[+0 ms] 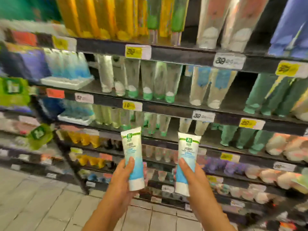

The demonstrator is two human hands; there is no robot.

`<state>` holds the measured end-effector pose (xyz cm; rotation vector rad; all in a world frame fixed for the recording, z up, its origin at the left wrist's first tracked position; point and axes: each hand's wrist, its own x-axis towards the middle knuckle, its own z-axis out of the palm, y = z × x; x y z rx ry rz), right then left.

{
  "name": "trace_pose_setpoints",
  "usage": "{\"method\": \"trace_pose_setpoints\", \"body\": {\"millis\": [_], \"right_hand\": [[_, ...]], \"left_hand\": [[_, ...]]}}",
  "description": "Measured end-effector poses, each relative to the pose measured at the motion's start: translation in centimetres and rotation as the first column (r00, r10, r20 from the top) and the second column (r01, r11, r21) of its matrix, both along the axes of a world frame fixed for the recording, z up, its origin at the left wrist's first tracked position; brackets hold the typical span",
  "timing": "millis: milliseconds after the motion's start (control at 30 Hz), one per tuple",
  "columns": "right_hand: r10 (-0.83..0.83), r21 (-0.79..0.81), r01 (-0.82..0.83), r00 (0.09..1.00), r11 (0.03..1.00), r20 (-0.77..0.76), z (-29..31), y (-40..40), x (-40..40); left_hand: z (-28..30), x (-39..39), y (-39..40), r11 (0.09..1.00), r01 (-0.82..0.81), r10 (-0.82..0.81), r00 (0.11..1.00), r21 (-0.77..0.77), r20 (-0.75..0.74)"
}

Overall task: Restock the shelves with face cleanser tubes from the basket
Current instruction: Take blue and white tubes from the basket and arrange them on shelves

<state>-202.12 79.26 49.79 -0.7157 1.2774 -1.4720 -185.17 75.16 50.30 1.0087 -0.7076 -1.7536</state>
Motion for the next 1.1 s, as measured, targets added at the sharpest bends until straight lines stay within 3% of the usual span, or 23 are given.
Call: {"method": "trace_pose_setpoints", "body": {"millis": [233,367,500,633,767,900,1100], "right_hand": [[0.135,0.015,-0.138,0.984,0.99,0.119,1.4,-6.2,15.0],[0.139,0.039,-0.151,0.965,0.988,0.223,1.5,-9.4,22.5],[0.173,0.011,-0.178,0.966,0.984,0.193,1.7,-12.1,27.2],[0.237,-0.019,-0.237,0.966,0.971,0.098,2.4,-15.2,28.9],[0.247,-0.025,-0.246,0.964,0.969,0.1,3.6,-19.9,28.7],[0.257,-0.035,-0.255,0.962,0.966,0.096,5.5,-26.2,27.8],[0.283,-0.126,-0.289,0.957,0.949,-0.069,8.4,-35.9,27.1]], "left_hand": [[1.8,15.5,-3.1,0.986,-0.163,0.163,0.986,-0.013,-0.023],[1.7,23.3,-5.3,0.983,-0.186,0.186,0.983,-0.008,0.007],[1.3,28.7,-7.4,0.987,-0.155,0.154,0.988,-0.047,-0.022],[1.0,31.0,-10.0,0.991,-0.091,0.09,0.996,-0.094,-0.014],[1.0,31.4,-13.2,0.992,-0.06,0.058,0.998,-0.115,-0.018],[1.8,31.3,-17.3,0.986,-0.055,0.058,0.998,-0.159,0.016],[4.7,30.7,-24.2,0.965,-0.116,0.135,0.989,-0.236,0.068]]}}
